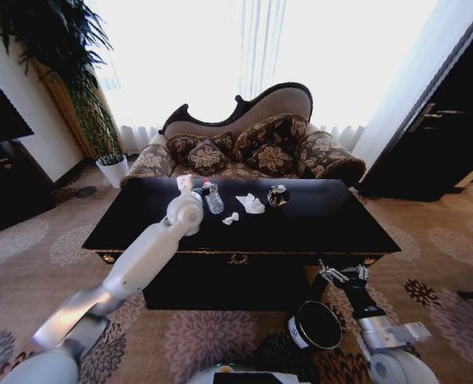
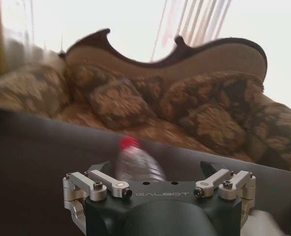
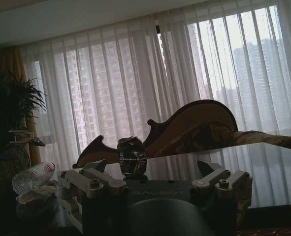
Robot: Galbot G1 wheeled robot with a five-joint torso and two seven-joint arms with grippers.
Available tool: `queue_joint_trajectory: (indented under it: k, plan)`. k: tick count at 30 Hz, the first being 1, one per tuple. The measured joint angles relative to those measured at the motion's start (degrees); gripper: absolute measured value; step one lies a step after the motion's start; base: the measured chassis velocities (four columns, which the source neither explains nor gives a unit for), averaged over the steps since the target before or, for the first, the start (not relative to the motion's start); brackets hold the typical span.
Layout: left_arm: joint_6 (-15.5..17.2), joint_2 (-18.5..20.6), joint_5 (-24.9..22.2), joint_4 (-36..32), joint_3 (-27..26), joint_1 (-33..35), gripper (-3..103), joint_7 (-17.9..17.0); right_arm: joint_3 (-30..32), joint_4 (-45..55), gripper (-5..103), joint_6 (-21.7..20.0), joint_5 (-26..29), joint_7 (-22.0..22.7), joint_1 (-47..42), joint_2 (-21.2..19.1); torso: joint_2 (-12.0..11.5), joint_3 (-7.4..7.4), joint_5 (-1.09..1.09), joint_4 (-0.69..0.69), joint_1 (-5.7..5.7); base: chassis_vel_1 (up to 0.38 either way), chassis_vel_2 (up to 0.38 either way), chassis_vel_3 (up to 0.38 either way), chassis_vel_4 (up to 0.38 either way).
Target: Move to the front of the table and place the trash on the table into the trash bin.
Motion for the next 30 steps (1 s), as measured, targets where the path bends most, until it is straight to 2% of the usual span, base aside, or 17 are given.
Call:
queue_joint_trajectory:
  k: [6,9,10,16,22,30]
  plan:
    - [-1.6,-4.3,-3.0,1.5,0.9,-0.8,100,-3.1,-0.1,0.0,100,-0.1,-0.1,0.1,0.1,0.1,0.0,0.0,0.0,-0.01,0.0,0.0,0.0,0.0,0.0]
    - [-2.9,-5.9,-4.0,1.1,1.2,-0.7,100,-6.4,0.2,-0.5,100,0.1,-0.3,0.2,0.0,0.1,0.0,0.0,-0.01,0.0,0.0,0.0,0.0,0.0,0.0]
    - [-3.1,-6.1,-4.5,0.8,1.3,-0.8,102,-8.1,0.3,-0.8,100,0.1,-0.4,0.2,0.0,0.1,0.0,0.0,-0.01,0.0,0.0,0.0,0.0,0.0,0.0]
    - [-2.7,-5.1,-7.6,-1.1,1.7,-1.5,97,-13.2,0.1,-1.5,100,0.3,-1.4,0.4,0.2,0.2,0.0,0.0,0.0,0.0,0.0,0.0,0.0,0.0,0.0]
    - [-2.8,-5.5,-11.6,-1.1,0.6,-0.9,96,-15.6,-0.4,-1.7,100,0.2,-2.0,0.6,0.8,0.1,0.0,0.0,-0.02,0.0,0.0,0.0,0.0,0.0,0.0]
    - [-2.8,-6.1,-12.9,0.3,-0.3,0.2,94,-15.7,-0.2,-1.8,100,0.2,-2.0,0.6,0.6,0.1,0.0,0.0,-0.02,0.01,0.0,0.0,0.0,0.0,0.0]
